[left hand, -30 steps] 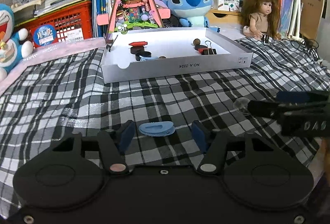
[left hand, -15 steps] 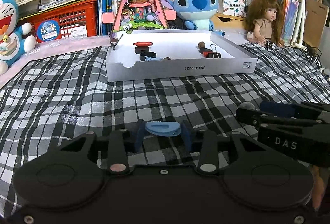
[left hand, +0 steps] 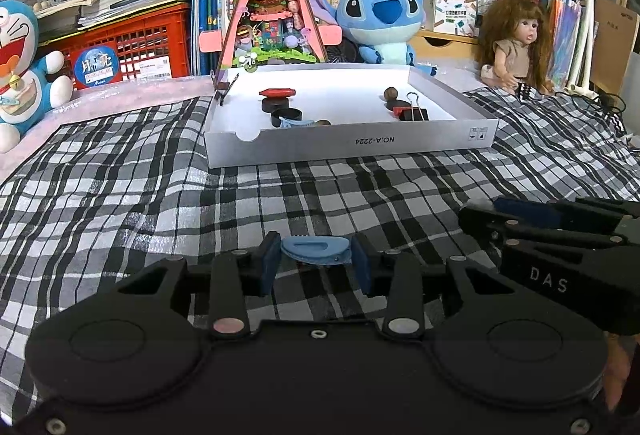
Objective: Organize rigid objects
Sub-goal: 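Carry the blue clip and clear ball over the tray with both tools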
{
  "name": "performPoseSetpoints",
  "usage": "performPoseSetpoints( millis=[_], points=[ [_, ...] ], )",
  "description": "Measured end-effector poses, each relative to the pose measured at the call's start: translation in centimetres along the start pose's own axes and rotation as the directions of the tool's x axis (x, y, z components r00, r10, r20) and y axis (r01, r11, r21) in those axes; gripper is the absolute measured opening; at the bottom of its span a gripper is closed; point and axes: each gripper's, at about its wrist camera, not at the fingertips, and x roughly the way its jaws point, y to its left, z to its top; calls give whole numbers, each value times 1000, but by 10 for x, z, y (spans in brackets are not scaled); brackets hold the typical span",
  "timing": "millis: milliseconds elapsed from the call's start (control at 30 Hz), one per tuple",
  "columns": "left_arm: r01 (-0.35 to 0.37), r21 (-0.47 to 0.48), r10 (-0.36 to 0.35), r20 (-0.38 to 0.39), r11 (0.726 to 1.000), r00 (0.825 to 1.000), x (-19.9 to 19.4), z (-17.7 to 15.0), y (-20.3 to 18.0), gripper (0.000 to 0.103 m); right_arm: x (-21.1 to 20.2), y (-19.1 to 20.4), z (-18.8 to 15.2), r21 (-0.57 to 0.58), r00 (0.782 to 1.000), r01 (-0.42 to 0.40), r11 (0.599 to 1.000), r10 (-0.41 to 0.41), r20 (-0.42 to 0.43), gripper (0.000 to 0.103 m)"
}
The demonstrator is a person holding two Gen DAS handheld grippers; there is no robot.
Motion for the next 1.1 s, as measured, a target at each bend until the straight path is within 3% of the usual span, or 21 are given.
performPoseSetpoints(
  millis=[633, 1100],
  points=[
    [29, -56, -28, 24, 998, 999, 24, 41, -25, 36, 4, -24, 32, 14, 999, 30, 999, -30, 38, 37],
    [9, -53, -7, 46, 999, 999, 35, 65, -31, 36, 19, -42, 49, 49, 999, 26, 998, -27, 21, 37]
  ],
)
